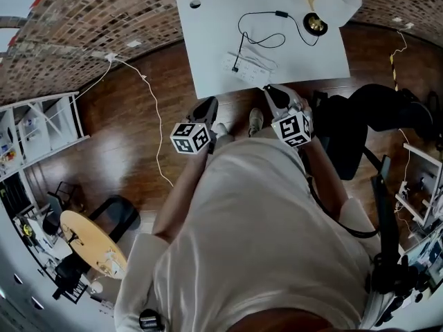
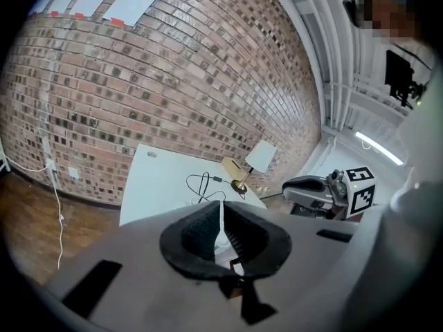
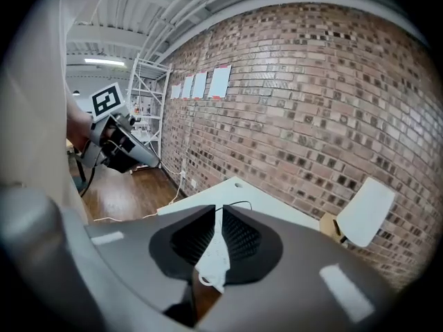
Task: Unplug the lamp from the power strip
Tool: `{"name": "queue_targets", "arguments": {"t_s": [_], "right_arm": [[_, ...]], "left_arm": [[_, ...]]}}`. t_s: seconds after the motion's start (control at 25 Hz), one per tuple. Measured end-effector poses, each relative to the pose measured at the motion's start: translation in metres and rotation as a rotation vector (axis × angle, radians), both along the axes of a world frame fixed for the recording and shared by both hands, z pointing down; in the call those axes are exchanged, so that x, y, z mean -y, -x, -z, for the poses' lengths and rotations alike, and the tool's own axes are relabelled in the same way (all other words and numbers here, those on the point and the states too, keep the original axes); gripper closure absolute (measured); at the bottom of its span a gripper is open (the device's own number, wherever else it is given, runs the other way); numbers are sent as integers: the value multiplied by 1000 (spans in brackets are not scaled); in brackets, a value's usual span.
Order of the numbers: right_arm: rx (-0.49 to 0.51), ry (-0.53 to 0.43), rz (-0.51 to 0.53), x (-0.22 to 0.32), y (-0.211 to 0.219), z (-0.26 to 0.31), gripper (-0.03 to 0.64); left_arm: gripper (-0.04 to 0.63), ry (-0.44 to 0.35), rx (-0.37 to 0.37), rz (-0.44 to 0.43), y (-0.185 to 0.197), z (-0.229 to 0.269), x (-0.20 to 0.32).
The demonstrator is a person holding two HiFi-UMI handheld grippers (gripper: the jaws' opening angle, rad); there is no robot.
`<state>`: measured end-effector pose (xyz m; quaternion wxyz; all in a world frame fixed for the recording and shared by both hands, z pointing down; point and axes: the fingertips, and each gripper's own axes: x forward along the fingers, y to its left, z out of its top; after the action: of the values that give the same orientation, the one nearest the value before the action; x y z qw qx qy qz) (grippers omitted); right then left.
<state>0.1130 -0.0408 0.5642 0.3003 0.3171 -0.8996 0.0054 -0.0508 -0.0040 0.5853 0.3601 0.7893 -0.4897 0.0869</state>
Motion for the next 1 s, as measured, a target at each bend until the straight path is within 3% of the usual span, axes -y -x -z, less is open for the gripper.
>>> {"name": "queue_targets", "arguments": {"t_s": [0.2, 0.4, 0.68, 1.0], "right_arm": [[118, 101, 40, 6, -4, -13, 595], [117, 135, 88, -6, -14, -29, 595], [151, 155, 111, -3, -14, -31, 595], [152, 181, 110, -9, -10, -41, 595]], "left_arm": [[592, 43, -10, 70, -8, -14, -9], [592, 84, -24, 85, -28, -27, -33], [592, 99, -31, 139, -20, -26, -41], [592, 103, -50, 43, -39, -27, -49]]}}
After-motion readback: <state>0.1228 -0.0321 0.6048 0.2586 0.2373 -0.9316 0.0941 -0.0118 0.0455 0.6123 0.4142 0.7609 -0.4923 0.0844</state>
